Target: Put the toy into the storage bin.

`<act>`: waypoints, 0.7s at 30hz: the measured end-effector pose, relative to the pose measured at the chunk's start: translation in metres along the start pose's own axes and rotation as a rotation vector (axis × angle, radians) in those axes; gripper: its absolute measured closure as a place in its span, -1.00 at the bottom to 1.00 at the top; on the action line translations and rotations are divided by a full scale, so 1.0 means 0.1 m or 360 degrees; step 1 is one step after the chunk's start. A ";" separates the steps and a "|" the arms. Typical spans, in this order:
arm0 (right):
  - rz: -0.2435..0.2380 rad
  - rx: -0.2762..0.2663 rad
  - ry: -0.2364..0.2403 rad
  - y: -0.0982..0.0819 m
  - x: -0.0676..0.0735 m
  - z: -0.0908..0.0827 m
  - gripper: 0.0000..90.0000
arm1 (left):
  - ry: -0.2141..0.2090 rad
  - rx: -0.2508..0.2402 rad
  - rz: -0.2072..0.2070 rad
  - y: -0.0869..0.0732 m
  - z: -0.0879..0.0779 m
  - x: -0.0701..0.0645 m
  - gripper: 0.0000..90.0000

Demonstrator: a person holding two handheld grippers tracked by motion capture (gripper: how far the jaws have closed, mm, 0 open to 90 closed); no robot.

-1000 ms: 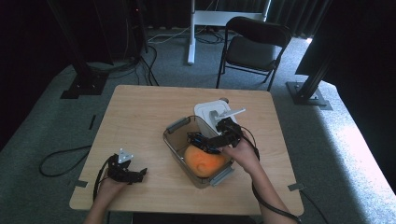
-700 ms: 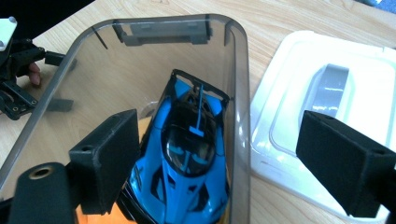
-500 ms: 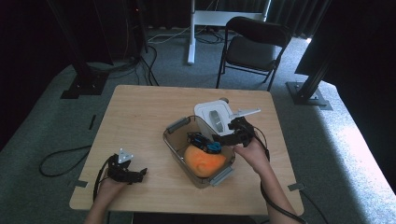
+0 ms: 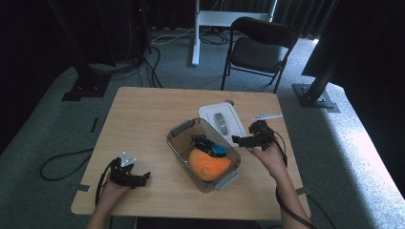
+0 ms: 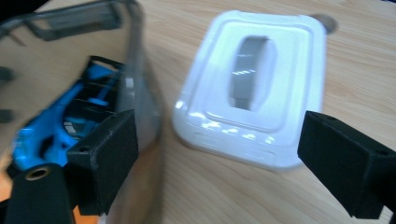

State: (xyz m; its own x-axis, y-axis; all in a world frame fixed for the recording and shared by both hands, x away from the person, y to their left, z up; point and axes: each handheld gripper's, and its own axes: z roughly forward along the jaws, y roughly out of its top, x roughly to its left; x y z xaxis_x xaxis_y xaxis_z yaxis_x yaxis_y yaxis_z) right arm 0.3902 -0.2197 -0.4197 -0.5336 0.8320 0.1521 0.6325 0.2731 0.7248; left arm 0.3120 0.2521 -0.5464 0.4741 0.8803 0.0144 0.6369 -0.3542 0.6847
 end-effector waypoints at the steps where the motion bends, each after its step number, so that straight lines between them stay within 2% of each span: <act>1: 0.0005 0.0007 -0.0003 -0.01 -0.03 0.00 -0.73 | 0.0000 0.0000 0.0000 0.00 0.00 0.00 -0.97; 3: 0.0035 -0.0004 -0.0036 -0.02 -0.07 0.00 -0.73 | 0.0000 0.0000 0.0000 0.00 0.00 0.00 -0.97; 12: 0.0097 -0.0033 -0.0055 -0.08 -0.21 0.06 -0.70 | 0.0002 0.0000 -0.0001 0.00 0.00 0.00 -0.97; 19: 0.0118 -0.0007 -0.0119 -0.15 -0.32 0.29 -0.70 | 0.0002 0.0000 -0.0001 0.00 0.00 0.00 -0.97; 21: 0.0116 -0.0001 -0.0116 -0.16 -0.35 0.37 -0.70 | 0.0002 0.0000 -0.0002 0.00 0.00 0.00 -0.97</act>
State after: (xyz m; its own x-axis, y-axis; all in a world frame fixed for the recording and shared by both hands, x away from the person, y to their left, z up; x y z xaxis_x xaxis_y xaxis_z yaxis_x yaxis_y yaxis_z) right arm 0.4192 -0.2351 -0.4610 -0.4437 0.8827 0.1552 0.6680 0.2102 0.7139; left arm 0.3119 0.2520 -0.5464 0.4728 0.8810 0.0144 0.6374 -0.3532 0.6848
